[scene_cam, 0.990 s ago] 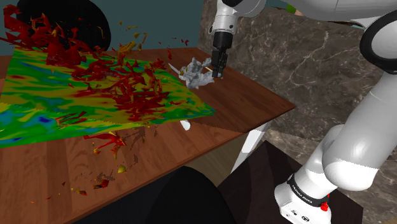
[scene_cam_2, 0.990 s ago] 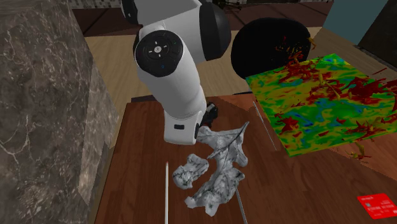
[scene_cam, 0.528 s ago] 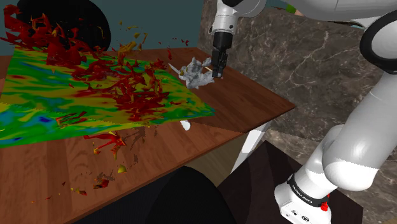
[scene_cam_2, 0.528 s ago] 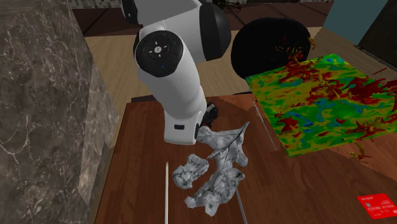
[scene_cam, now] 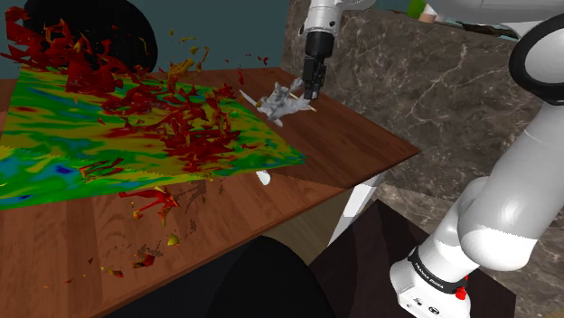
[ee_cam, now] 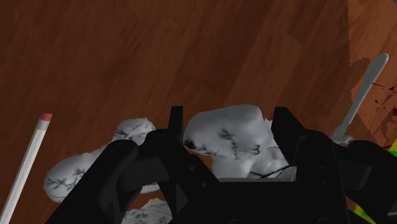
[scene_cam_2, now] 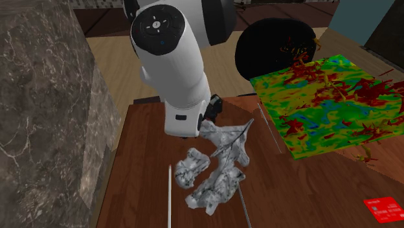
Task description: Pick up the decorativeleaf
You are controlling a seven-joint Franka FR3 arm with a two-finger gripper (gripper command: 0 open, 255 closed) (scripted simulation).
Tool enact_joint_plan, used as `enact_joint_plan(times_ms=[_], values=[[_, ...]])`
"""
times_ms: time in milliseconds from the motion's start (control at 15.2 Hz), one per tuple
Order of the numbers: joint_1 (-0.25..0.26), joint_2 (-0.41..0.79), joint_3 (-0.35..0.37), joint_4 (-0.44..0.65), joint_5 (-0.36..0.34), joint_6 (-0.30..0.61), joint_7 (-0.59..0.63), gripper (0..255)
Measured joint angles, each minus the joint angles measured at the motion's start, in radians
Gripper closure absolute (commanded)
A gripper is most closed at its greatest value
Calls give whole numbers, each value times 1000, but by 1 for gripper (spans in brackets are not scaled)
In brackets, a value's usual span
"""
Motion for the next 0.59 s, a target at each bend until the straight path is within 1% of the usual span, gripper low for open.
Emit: enact_joint_plan(times_ms=[594], values=[[-6, 30, -3, 150, 11, -118, 26, 255]])
